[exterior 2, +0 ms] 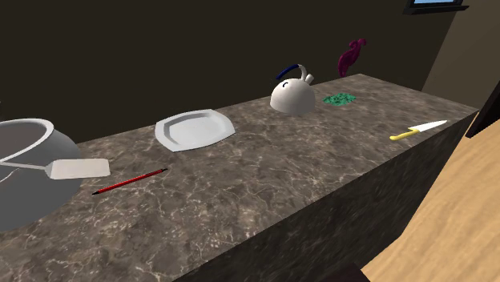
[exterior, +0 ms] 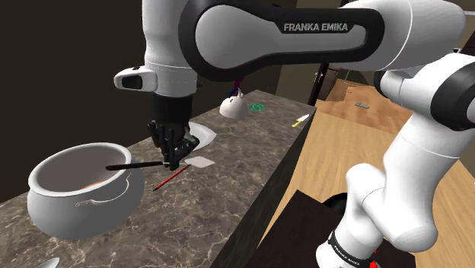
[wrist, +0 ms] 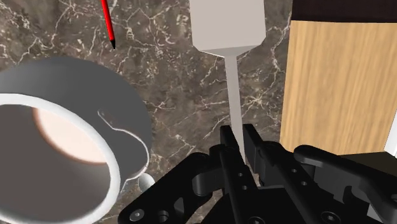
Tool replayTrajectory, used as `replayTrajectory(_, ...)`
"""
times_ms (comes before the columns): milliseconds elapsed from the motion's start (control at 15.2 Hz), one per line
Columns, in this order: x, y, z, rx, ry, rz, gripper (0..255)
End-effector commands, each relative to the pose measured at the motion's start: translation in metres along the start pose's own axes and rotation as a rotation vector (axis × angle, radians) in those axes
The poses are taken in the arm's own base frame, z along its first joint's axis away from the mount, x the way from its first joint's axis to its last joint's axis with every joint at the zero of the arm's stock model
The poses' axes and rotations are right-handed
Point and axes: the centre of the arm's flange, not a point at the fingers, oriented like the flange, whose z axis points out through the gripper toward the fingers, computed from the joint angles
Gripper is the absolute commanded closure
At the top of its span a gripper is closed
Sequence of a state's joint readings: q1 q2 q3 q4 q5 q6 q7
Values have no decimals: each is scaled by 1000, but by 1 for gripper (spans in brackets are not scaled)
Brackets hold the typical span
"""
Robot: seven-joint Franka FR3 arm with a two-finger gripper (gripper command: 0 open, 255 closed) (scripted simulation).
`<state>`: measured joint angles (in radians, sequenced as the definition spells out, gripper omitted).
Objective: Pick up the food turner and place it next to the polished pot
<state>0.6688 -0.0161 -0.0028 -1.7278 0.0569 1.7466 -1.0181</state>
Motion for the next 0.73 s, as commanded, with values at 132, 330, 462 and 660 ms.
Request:
replayTrajectory(132, 53, -11, 4, 0, 0, 1, 255)
replayTrajectory(330, 71, -15, 10, 0, 0, 1, 255)
replayTrajectory(462, 71, -15, 21, 0, 0, 1, 255)
replayTrajectory(660, 69, -15, 36, 0, 0, 1, 255)
